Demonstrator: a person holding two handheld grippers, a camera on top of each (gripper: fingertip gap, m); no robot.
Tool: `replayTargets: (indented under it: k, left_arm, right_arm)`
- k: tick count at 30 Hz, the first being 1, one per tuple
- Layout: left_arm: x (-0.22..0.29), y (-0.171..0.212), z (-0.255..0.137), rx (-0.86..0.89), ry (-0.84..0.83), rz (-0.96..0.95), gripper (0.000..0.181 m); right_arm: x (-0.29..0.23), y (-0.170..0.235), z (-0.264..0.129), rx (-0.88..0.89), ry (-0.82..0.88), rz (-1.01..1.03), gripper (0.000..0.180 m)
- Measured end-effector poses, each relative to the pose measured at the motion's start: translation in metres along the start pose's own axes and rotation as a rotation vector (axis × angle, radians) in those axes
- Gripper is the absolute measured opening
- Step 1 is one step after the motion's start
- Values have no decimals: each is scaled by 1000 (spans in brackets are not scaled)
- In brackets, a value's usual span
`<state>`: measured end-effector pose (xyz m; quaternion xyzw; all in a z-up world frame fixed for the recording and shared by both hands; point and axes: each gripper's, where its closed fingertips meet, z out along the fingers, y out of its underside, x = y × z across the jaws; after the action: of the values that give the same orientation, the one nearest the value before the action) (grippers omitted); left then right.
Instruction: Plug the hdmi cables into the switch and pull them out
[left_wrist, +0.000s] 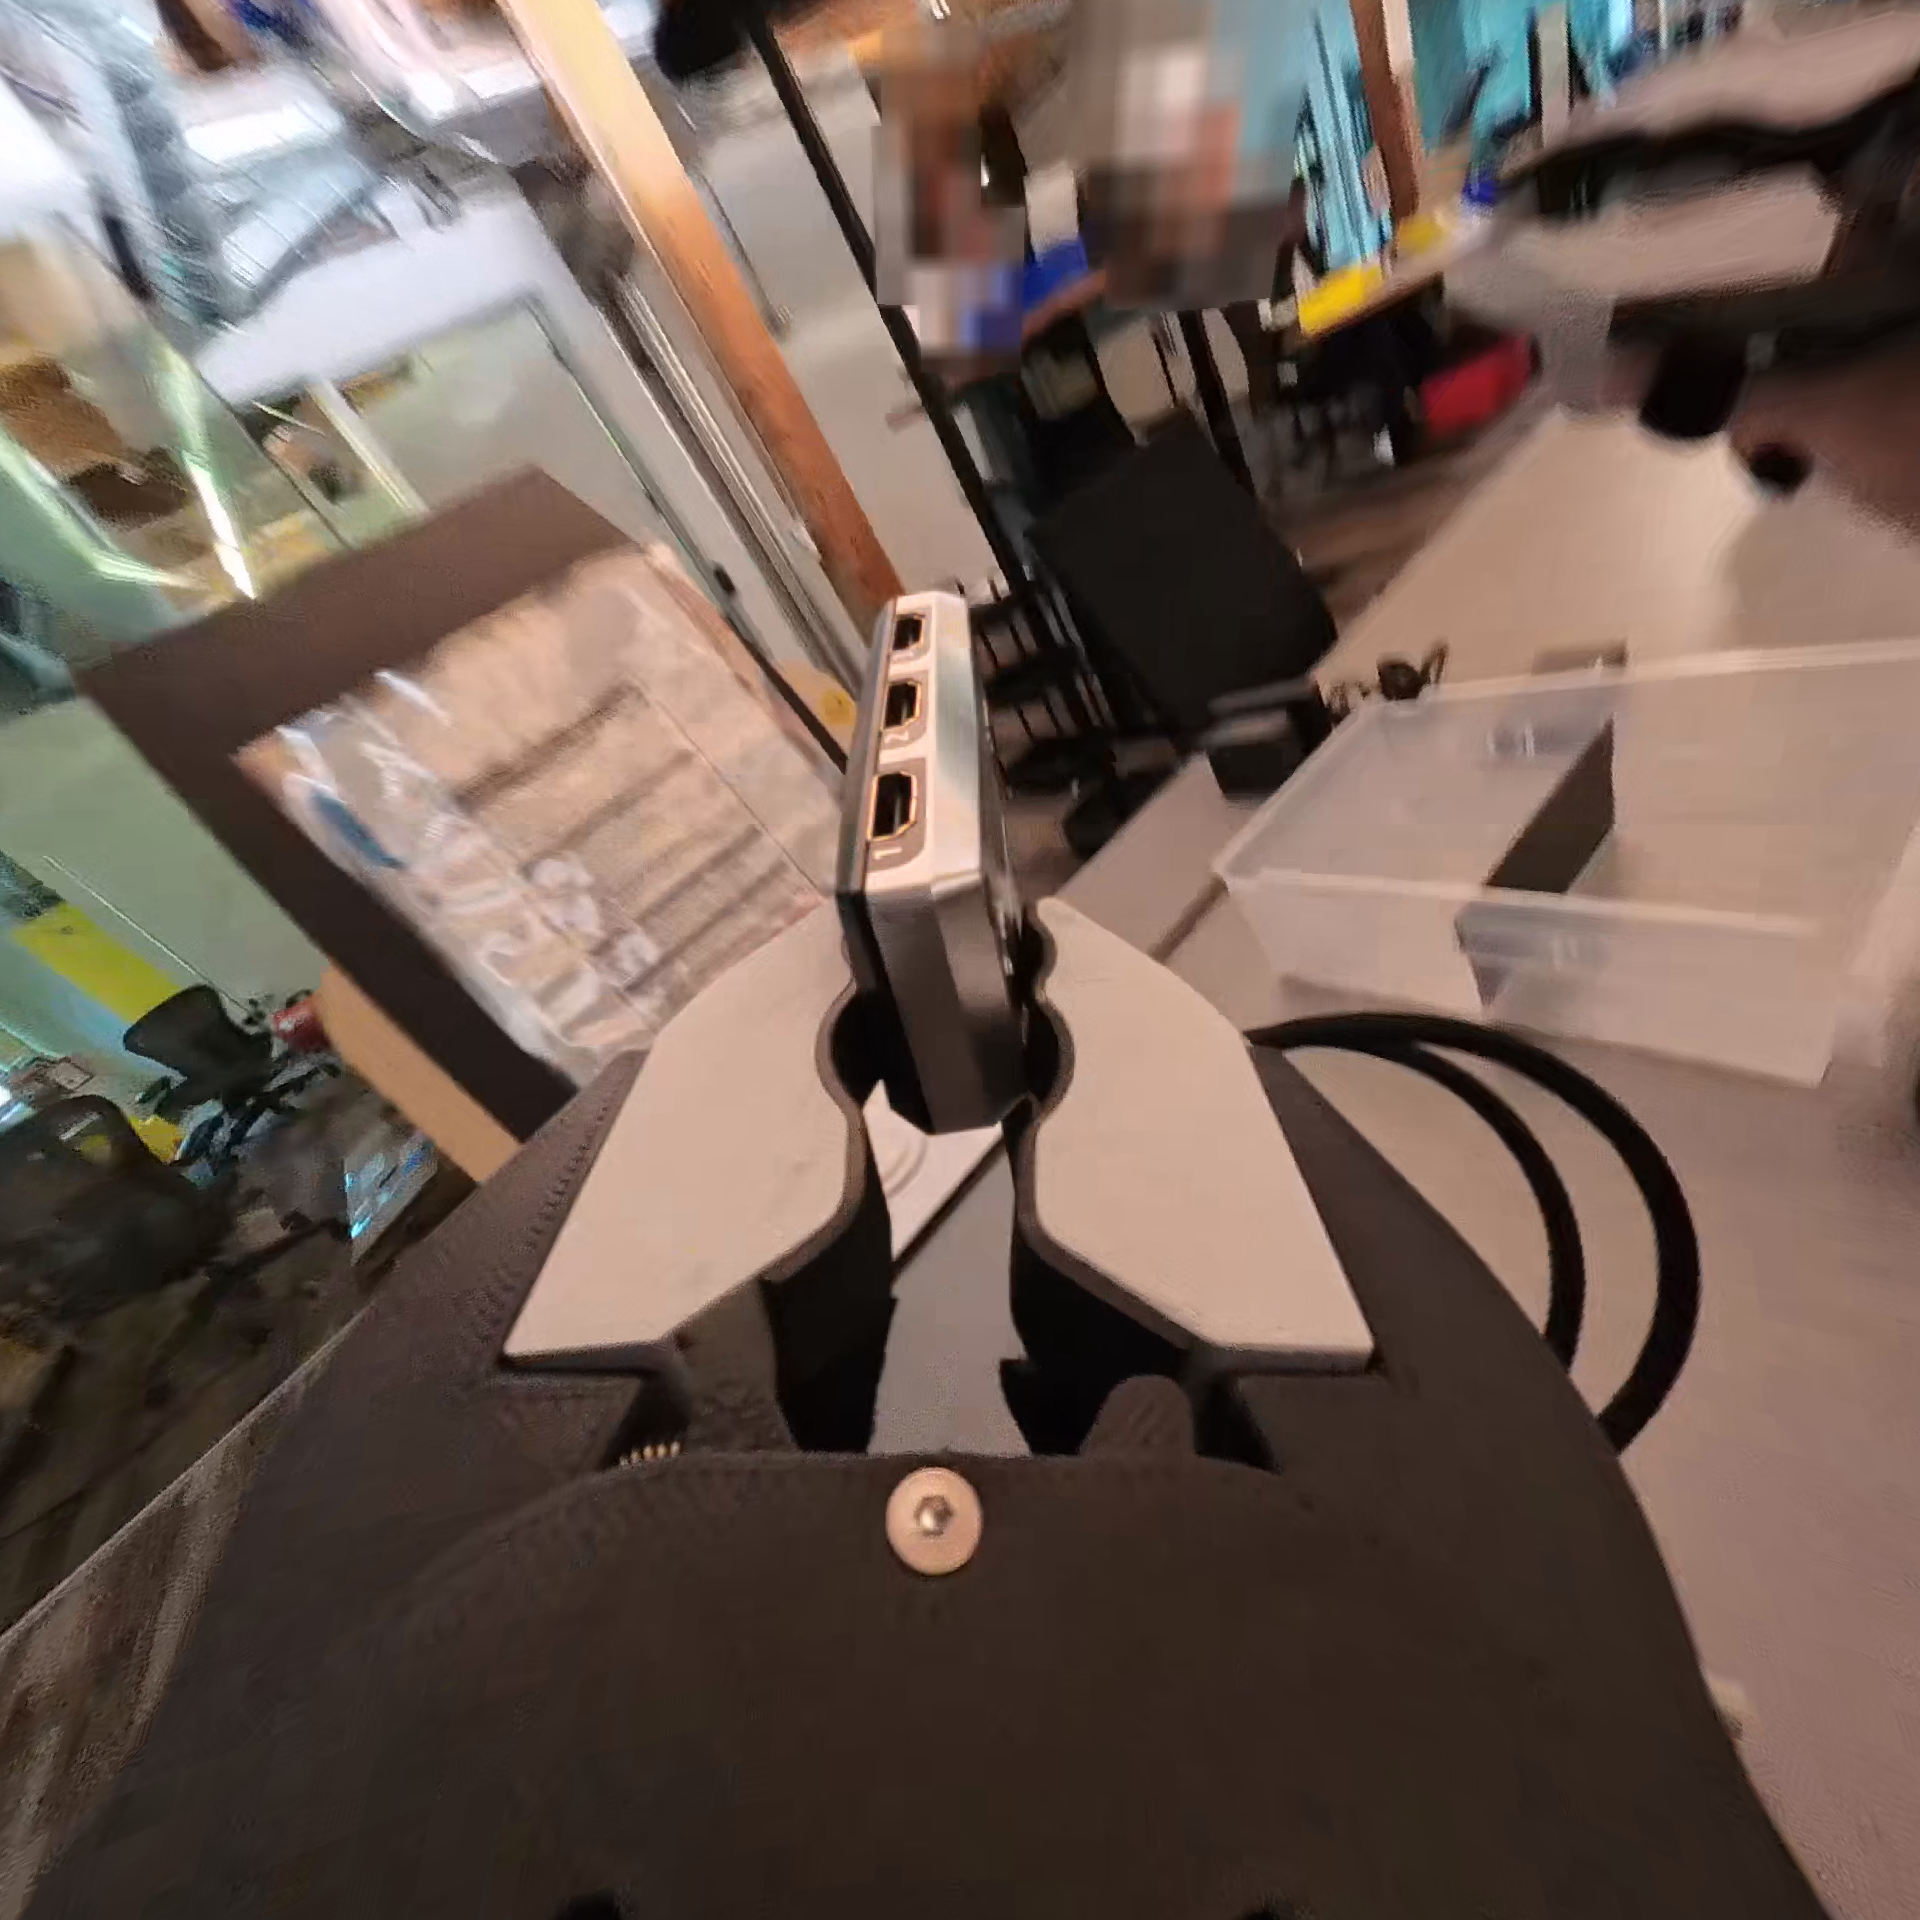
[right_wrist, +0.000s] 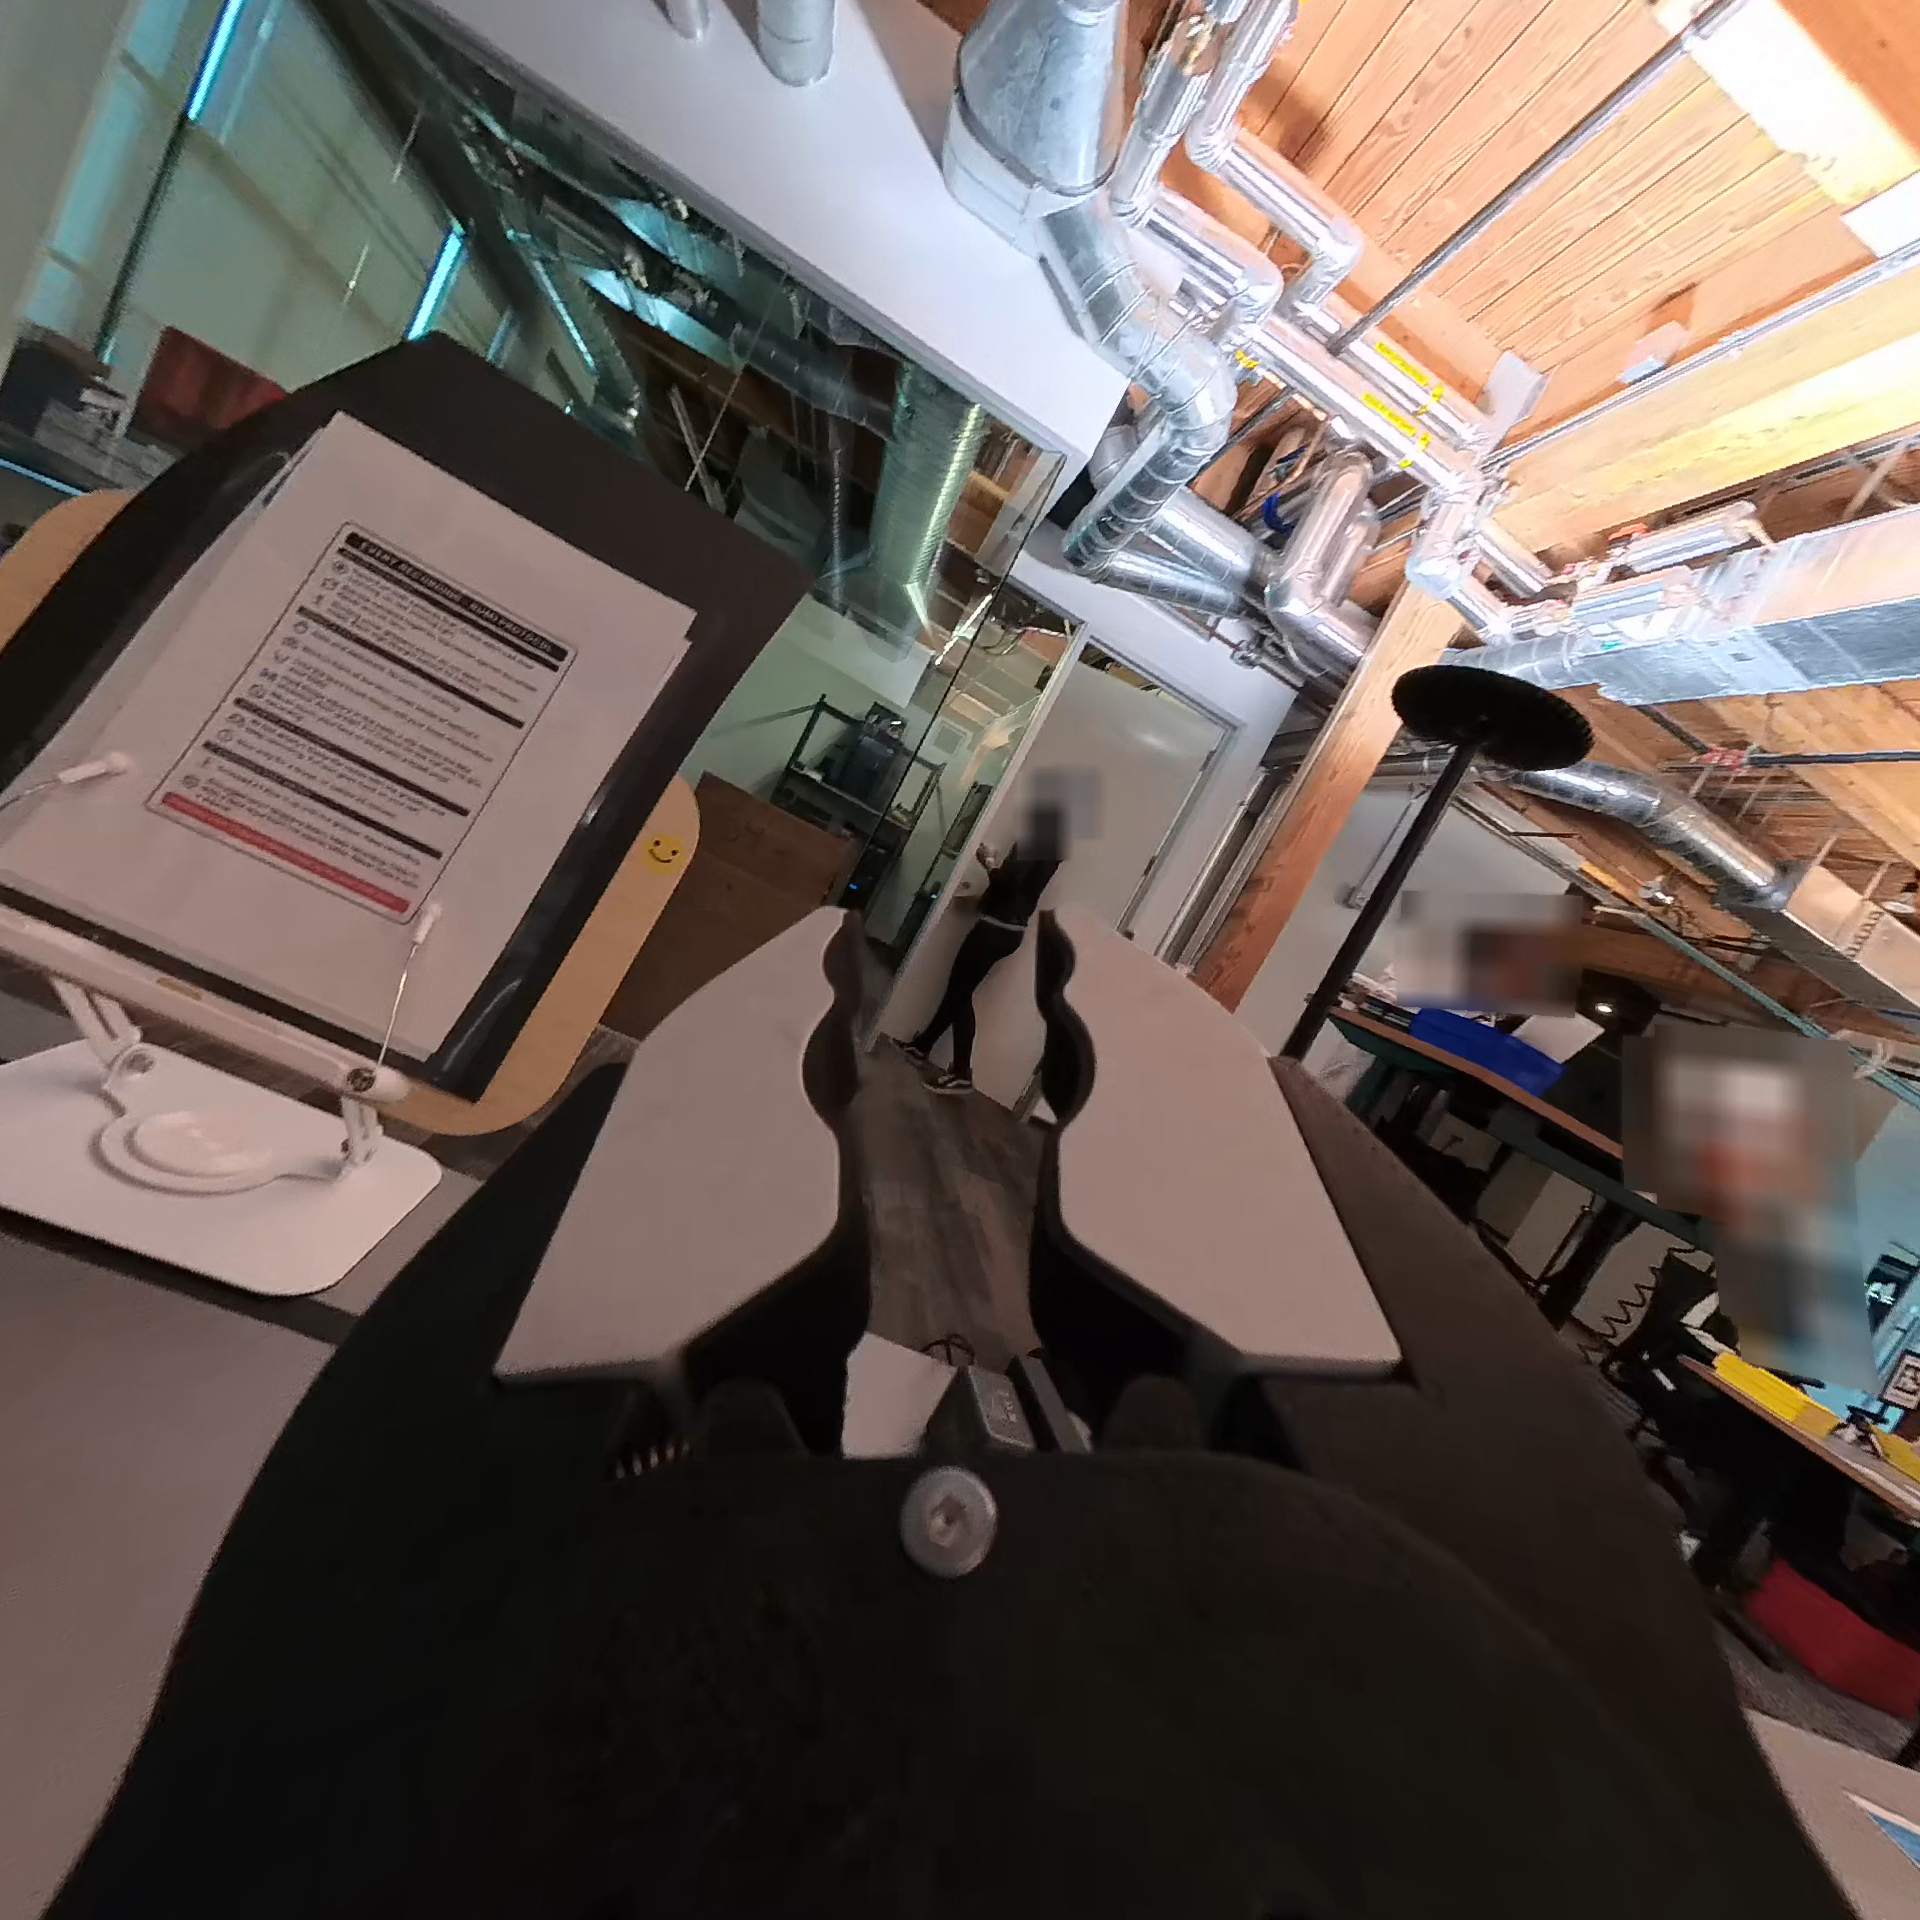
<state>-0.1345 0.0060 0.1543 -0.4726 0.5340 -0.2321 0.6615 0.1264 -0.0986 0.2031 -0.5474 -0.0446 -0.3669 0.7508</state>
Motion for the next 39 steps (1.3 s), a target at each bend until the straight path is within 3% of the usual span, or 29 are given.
replayTargets:
  k: [5,10,17,18,20,21,23,27,31,33,36,39]
  left_arm:
    - [51,79,64,-220,58,248,22]
    - [93,147,89,-371,157,498,22]
    - [151,221,97,-535,371,450,23]
    - [156,226,96,-548,390,437,27]
    - [158,233,94,-608,423,388,70]
    - [159,232,92,-628,453,334,82]
    - [156,214,89,-599,492,208,85]
    - [102,153,67,-516,419,165,80]
    - [-9,123,-6,-542,177,178,66]
    - [-66,141,-50,-597,22,163,59]
    - [-113,204,-105,-775,-53,71,59]
    - [-133,256,-122,-861,-69,-13,60]
  right_arm:
    - [-20,14,9,-45,-68,-26,32]
    - [-40,33,19,-113,-130,-93,32]
    - [-53,48,24,-160,-182,-97,32]
    - [-54,50,25,-163,-187,-98,32]
    - [-54,52,25,-167,-196,-96,32]
    - [-53,52,25,-169,-197,-89,32]
    - [-51,53,24,-170,-204,-63,32]
    - [-43,55,23,-175,-204,-24,32]
    - [-34,55,21,-174,-189,-9,32]
    - [-31,56,21,-180,-186,-6,32]
    - [-27,59,20,-195,-176,-16,32]
    - [-25,63,20,-209,-170,-26,32]
